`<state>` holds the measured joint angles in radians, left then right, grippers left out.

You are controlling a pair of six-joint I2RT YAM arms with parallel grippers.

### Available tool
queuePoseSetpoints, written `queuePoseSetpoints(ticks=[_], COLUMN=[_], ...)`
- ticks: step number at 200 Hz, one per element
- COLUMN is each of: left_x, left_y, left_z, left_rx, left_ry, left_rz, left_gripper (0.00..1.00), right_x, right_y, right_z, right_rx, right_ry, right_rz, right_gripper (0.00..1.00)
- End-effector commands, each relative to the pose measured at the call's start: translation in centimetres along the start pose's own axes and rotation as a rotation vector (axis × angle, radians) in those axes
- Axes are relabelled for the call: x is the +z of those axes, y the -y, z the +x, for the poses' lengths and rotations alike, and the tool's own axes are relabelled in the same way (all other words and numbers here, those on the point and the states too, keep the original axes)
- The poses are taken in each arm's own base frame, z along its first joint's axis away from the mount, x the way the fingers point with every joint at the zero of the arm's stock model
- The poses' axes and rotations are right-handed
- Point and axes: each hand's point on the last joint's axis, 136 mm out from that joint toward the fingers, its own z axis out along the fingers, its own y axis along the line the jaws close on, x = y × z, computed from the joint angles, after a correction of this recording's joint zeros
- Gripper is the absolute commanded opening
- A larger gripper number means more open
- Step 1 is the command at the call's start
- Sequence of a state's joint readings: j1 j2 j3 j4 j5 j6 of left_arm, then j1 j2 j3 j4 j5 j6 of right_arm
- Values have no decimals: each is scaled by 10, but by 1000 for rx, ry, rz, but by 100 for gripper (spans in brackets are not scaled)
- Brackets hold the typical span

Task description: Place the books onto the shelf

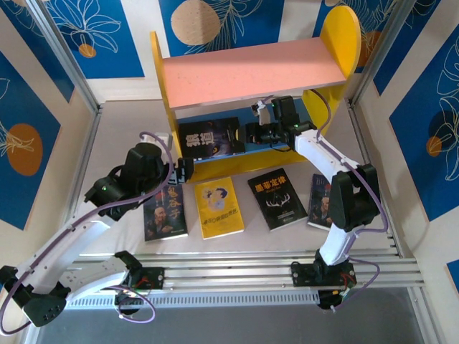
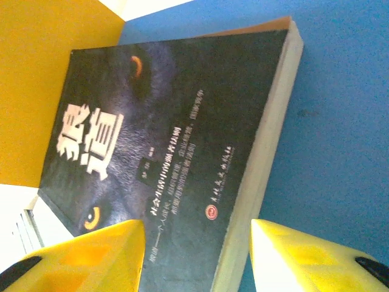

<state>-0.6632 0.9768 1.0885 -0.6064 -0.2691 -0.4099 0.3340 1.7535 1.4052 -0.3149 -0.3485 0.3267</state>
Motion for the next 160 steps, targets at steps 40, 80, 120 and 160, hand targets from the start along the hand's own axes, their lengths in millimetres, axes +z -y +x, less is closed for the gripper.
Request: queuePoseSetpoints(ticks=[40, 80, 120, 160], left_x=[22, 27, 35, 41], left_y=[-3, -9, -9, -9], left_z=[24, 29, 36, 39], left_rx=[-38, -44, -31, -27], left_ry=[4, 17, -33, -72], left_rz=[25, -3, -21, -34], left_gripper=[87, 86, 86, 86], right_x=[-9, -8, -7, -8], right_y=[-5, -8, -10, -12], right_z=[9, 12, 11, 8], right_rx=[4, 9, 5, -3], right_ry=[13, 12, 15, 23], right_rz=[0, -14, -14, -15], right_gripper=[48, 44, 42, 41])
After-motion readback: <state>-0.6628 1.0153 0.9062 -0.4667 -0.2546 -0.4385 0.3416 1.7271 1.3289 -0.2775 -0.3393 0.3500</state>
